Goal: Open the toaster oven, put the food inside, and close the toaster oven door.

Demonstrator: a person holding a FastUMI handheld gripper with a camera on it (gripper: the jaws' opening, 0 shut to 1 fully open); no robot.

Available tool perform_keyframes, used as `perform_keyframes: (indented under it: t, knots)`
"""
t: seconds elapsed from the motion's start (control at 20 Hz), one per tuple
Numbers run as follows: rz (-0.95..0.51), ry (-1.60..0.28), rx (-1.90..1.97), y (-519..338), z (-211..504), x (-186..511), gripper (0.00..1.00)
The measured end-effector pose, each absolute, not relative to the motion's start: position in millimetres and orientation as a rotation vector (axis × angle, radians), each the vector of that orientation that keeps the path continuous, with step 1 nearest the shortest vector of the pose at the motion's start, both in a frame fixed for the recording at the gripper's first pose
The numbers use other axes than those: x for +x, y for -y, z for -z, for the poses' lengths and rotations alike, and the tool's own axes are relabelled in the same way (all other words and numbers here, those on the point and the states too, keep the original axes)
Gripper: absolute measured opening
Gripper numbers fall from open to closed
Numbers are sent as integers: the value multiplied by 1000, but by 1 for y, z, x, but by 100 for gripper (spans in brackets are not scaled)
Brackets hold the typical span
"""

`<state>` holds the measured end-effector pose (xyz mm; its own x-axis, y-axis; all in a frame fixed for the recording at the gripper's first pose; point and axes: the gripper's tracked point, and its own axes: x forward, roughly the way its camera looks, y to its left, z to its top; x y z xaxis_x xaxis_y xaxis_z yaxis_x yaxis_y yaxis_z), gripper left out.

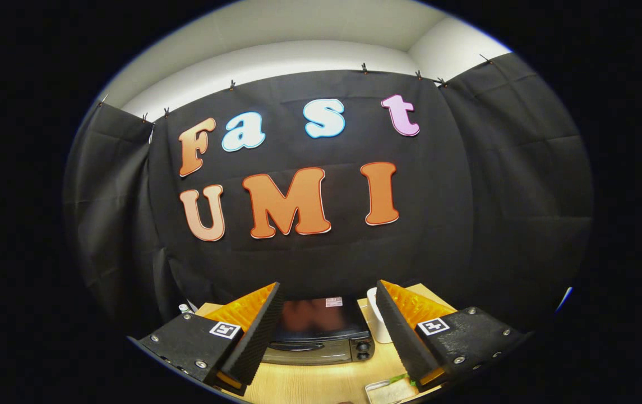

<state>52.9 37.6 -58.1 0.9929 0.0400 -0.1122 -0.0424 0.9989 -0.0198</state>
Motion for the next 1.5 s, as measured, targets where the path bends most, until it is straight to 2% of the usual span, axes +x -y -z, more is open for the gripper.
perform_keyframes:
  t: [0.45,0.7,1.05,1.5]
  knots:
    - [-114,-217,-54,-91,137,99,99]
    - [-145,-305,-144,-115,205,125,99]
    - [-113,-472,-235,-114,299,149,99]
    - [-92,-507,-199,-116,310,140,100]
